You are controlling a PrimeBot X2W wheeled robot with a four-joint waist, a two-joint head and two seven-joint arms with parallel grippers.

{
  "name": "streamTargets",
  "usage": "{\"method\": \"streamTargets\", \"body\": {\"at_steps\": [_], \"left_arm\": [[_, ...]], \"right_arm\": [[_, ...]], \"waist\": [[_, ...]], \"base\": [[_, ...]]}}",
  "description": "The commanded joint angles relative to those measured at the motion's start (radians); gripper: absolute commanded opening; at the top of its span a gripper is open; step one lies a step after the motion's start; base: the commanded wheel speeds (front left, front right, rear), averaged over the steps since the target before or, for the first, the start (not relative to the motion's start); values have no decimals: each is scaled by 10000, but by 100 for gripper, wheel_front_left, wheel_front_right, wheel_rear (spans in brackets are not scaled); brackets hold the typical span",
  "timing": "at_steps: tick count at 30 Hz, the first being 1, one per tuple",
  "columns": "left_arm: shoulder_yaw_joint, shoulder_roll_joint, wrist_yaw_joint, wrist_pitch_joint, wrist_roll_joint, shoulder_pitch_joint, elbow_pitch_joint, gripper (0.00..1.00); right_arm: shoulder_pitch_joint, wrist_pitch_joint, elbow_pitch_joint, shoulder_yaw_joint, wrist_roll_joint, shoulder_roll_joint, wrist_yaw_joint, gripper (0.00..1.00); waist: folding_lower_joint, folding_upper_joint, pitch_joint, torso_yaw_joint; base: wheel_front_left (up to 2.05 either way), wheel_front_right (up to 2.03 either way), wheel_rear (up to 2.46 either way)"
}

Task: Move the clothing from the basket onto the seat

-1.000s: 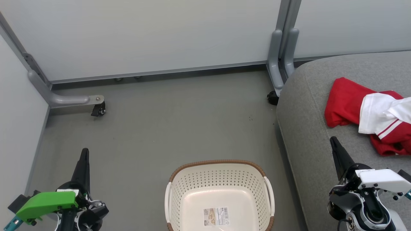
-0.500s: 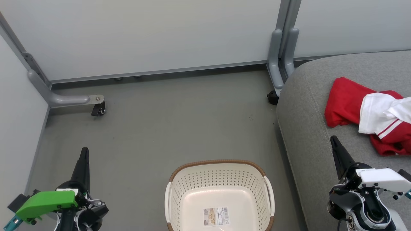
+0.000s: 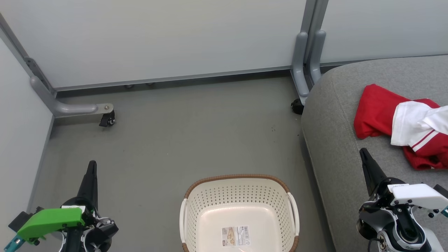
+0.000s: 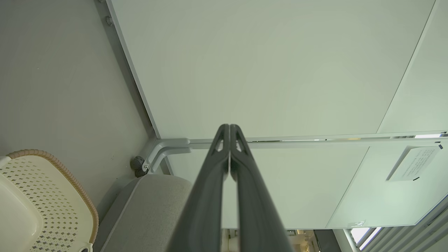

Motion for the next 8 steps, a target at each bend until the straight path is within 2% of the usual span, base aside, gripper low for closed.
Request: {"method": "streamTargets", "body": {"at_steps": [1, 8], "left_arm": [[31, -24, -54, 42, 60, -126, 12, 0], [49, -29, -54, 41, 64, -127, 11, 0]], "right_arm": [[-72, 33, 25, -31, -31, 16, 4, 0], [-74, 54, 27, -55, -58, 31, 4, 0]], "waist": [[0, 0, 0, 0], [0, 0, 0, 0]], "base": [[0, 0, 0], [0, 0, 0]]}}
